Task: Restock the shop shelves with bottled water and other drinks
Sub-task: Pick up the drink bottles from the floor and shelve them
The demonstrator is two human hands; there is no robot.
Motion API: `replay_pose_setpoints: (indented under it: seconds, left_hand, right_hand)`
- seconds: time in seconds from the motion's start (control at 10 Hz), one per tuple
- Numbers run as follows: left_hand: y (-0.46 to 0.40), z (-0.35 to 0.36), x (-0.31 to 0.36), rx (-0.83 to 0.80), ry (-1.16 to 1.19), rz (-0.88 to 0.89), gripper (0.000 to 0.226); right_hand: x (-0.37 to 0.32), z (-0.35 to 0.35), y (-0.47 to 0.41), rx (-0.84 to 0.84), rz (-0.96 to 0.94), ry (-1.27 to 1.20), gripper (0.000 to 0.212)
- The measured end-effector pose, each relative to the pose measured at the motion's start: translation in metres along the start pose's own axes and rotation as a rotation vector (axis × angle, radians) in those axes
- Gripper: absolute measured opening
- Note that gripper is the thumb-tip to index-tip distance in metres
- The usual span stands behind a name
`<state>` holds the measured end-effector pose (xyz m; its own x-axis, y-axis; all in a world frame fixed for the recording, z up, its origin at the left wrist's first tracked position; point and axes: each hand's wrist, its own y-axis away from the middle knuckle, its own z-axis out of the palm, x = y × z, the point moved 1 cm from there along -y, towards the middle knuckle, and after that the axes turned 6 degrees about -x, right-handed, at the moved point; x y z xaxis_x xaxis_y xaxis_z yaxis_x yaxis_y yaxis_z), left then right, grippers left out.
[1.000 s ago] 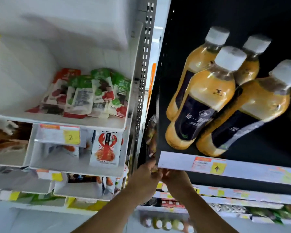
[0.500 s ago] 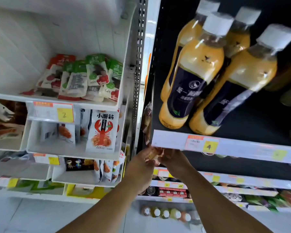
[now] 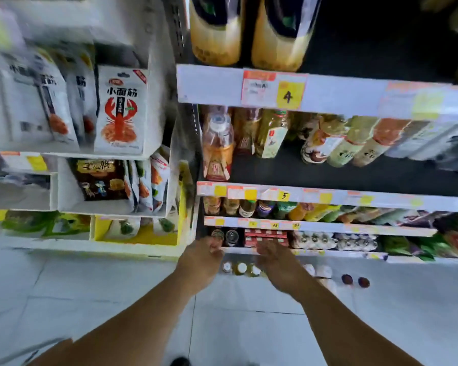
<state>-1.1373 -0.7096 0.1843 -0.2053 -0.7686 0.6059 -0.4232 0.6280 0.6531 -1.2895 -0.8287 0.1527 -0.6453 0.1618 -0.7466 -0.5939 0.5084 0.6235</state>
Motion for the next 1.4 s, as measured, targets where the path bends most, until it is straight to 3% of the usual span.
replay_pose_setpoints:
  seconds: [0.1, 0.2, 0.3, 0.5, 0.6, 0.7, 0.8, 1.1, 1.3, 1.4]
  left_hand:
    - [-0.037, 0.04, -0.039, -0.048, -0.266, -0.012, 0.022]
    - [-0.085, 0.082, -0.085, -0.117, -0.437, 0.038, 0.025]
    - [-0.142, 0.121, -0.135, -0.118, -0.442, 0.035, 0.033]
    - [-0.248, 0.181, -0.208, -0.095, -0.512, 0.062, 0.043]
    - [-0.289, 0.207, -0.237, -0.08, -0.521, 0.096, 0.049]
    - [-0.32, 0.23, -0.265, -0.071, -0.48, 0.117, 0.058]
    - [-0.341, 0.25, -0.286, -0.1, -0.451, 0.137, 0.065]
    - [-0.36, 0.273, -0.293, 0.027, -0.509, 0.179, 0.083]
    - [-0.338, 0.249, -0.279, -0.02, -0.505, 0.178, 0.074]
    - [-0.303, 0.219, -0.25, -0.026, -0.556, 0.209, 0.054]
  right_hand:
    - [0.051, 0.003, -0.013, -0.092, 0.011, 0.283, 0.024]
    - [0.12, 0.016, -0.057, -0.009, 0.005, 0.157, 0.027]
    - [0.18, 0.037, -0.13, 0.082, 0.072, 0.111, 0.027]
    - [0.235, 0.065, -0.207, 0.053, -0.008, -0.042, 0.018]
    - [0.253, 0.072, -0.234, 0.065, -0.038, -0.081, 0.02]
    - [0.268, 0.081, -0.252, 0.037, -0.045, -0.118, 0.043]
    - [0.281, 0.086, -0.261, 0.029, -0.035, -0.138, 0.037]
    - [0.296, 0.087, -0.263, 0.047, -0.051, -0.093, 0.037]
    - [0.284, 0.085, -0.255, 0.041, -0.094, -0.027, 0.03]
    - [0.268, 0.087, -0.245, 0.051, -0.11, -0.03, 0.032]
